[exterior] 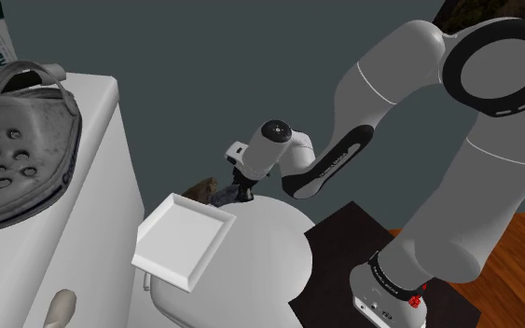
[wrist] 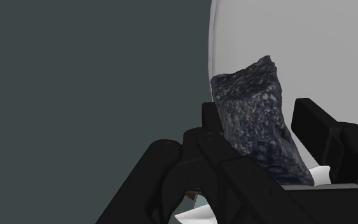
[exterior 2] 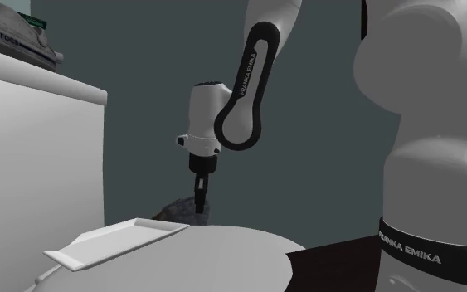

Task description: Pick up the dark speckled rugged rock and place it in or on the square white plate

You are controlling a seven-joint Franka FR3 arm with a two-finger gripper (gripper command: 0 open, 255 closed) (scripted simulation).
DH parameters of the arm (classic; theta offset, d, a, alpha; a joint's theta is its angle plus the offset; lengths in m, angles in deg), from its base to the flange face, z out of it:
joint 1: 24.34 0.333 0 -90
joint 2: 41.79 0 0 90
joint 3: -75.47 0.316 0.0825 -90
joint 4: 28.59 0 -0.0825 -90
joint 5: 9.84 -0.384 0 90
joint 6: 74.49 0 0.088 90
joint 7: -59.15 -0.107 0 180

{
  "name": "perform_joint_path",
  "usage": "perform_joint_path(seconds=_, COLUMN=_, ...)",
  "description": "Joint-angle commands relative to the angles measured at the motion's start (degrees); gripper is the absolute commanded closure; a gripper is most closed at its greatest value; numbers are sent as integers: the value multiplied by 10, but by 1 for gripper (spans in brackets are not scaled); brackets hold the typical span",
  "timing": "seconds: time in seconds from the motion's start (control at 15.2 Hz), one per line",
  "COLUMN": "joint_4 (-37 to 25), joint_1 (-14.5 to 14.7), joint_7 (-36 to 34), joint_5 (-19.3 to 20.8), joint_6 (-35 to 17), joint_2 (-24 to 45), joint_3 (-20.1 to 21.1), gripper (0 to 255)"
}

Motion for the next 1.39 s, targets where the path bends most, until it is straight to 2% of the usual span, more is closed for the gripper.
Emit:
perform_joint_path(seconds=0.0, joint_4=-2, joint_1=1, joint_7=-1, joint_5=0, joint_6=-1, joint_2=0, joint_3=2, gripper=255)
perform_joint_path(seconds=0.13, joint_4=0, joint_1=1, joint_7=-1, joint_5=1, joint_6=-3, joint_2=0, joint_3=0, gripper=255)
perform_joint_path(seconds=0.46, joint_4=16, joint_1=-29, joint_7=79, joint_5=-90, joint_6=23, joint_2=-45, joint_3=44, gripper=255)
perform_joint_path(seconds=0.73, joint_4=25, joint_1=-42, joint_7=140, joint_5=-163, joint_6=46, joint_2=-80, joint_3=69, gripper=255)
perform_joint_path(seconds=1.32, joint_4=28, joint_1=-37, joint_7=248, joint_5=-294, joint_6=106, joint_2=-154, joint_3=86, gripper=255)
